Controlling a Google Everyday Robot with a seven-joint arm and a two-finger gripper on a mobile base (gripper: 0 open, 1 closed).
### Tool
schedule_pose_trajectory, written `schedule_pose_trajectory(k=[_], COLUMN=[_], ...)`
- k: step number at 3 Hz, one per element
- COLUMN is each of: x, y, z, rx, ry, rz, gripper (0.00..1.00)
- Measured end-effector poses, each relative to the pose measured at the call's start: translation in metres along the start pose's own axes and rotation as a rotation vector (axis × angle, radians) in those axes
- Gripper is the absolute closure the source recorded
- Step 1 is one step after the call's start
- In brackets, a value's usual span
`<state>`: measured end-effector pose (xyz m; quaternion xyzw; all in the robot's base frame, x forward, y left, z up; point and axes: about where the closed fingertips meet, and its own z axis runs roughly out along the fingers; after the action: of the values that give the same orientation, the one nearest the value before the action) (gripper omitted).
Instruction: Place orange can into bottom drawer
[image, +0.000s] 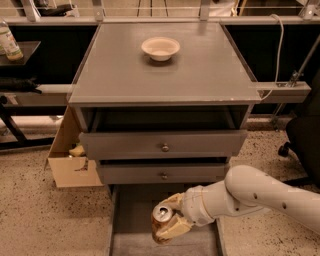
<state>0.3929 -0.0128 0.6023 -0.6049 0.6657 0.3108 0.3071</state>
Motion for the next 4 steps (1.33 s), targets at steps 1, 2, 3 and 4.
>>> schedule_pose_trajectory(k=[1, 2, 3, 4], x=[0.072, 0.072, 0.086, 0.13], y=[-0.014, -0.014, -0.02, -0.039], z=[0.042, 0.042, 0.047, 0.058], rx=[-0.022, -0.022, -0.007, 0.054], ry=[0.037, 0.037, 0.037, 0.038], rz=[0.078, 0.078, 0.081, 0.081], gripper=[1.0, 1.0, 1.0, 1.0])
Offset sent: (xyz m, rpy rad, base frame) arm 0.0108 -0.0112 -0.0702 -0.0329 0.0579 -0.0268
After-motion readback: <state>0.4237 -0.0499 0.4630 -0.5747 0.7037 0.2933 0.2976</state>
